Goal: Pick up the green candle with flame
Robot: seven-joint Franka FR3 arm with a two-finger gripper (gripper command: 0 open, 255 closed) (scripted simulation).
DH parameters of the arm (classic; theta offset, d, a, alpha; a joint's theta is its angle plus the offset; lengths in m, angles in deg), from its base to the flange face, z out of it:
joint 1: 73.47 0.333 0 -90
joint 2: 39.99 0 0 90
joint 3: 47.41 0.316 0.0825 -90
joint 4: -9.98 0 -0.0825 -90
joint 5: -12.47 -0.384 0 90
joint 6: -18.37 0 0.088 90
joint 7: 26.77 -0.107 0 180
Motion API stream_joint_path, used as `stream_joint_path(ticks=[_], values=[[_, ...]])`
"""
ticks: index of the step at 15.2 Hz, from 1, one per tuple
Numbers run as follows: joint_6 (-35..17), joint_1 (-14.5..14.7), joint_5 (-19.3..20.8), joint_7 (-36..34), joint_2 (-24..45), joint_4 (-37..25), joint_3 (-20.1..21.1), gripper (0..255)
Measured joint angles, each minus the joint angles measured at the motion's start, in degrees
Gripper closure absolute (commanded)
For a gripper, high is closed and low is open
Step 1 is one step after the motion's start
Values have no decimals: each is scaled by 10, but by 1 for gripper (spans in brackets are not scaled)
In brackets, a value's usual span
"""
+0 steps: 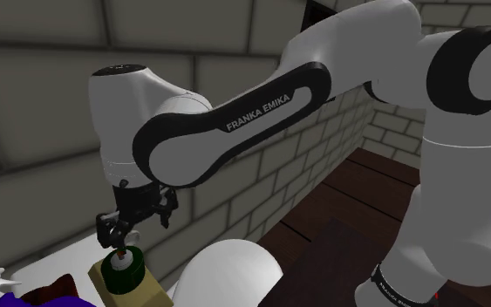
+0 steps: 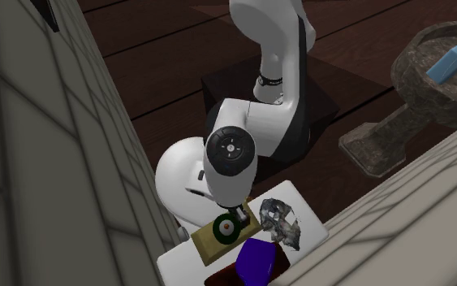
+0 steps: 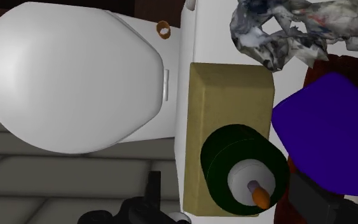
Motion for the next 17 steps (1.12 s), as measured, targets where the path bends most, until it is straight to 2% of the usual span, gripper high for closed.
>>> stream_joint_path(ticks=[4,11,12,17], values=[[10,40,38,-32,73,-82,-10,0],[-25,49,56,-43,104,-76,-20,0],[-27,50,57,-44,106,-75,-20,255],[-30,51,58,-46,107,-74,-20,255]])
